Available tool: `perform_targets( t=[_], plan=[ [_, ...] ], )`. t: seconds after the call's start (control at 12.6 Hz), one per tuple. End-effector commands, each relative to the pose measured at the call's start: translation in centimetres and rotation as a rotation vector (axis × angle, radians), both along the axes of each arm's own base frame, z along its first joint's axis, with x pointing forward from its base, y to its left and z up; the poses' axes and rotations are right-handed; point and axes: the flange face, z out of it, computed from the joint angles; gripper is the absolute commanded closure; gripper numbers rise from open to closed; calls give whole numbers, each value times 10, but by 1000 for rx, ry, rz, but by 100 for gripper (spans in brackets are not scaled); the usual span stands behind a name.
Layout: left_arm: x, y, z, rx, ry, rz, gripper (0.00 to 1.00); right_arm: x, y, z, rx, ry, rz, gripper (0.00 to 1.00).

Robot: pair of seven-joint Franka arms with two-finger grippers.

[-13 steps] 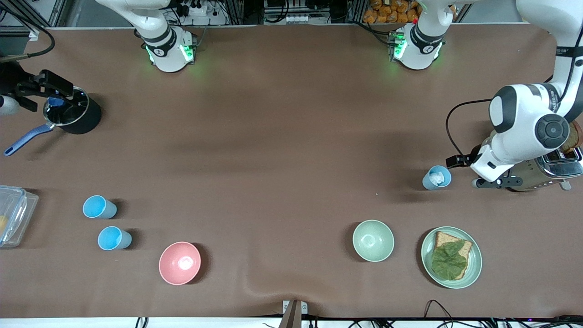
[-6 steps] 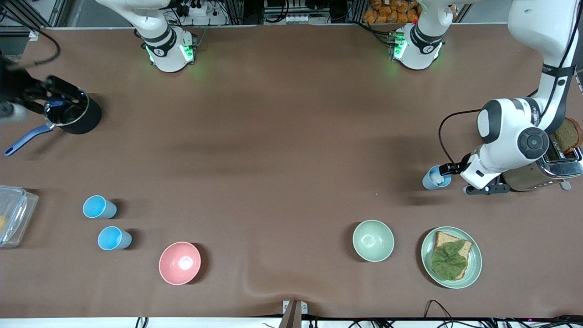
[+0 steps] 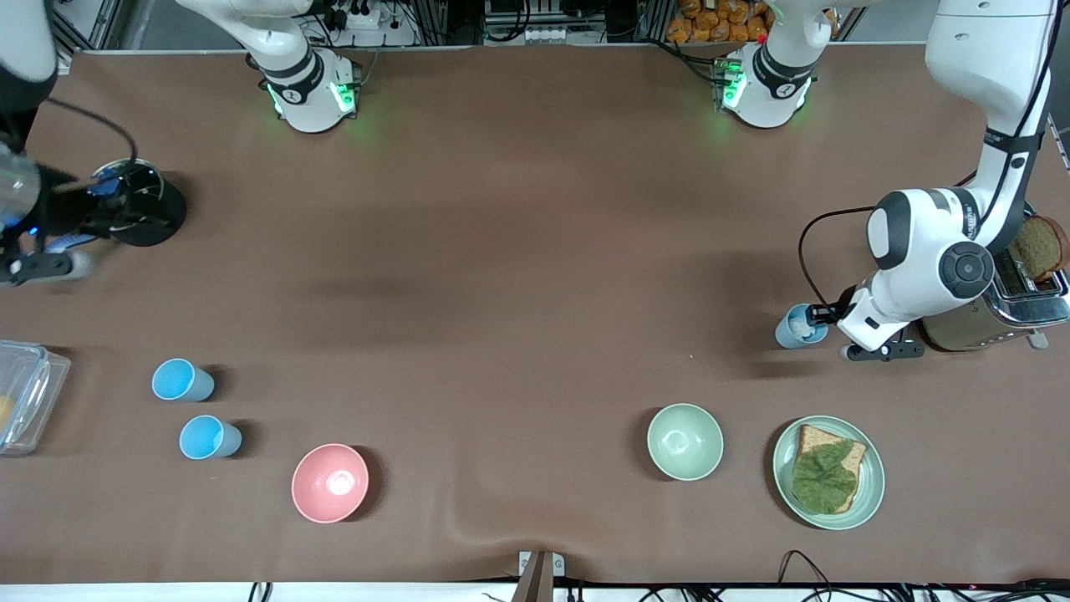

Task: Stack blue cups with both arms
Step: 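Grasp the blue cup with the left gripper while the right gripper reaches another cup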

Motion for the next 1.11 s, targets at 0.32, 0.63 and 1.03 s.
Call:
perform_targets(
  t=[0.32, 0.63, 1.03],
  plan=[
    [5, -70, 28, -91, -44, -16, 100, 77, -79, -139, -20, -55, -14, 0],
    [-9, -172, 59, -133, -60, 69, 100, 107, -81, -248, -51, -67, 25, 0],
    [-50, -307, 76, -157, -38, 184, 100, 121, -66, -296, -130, -123, 116, 0]
  ],
)
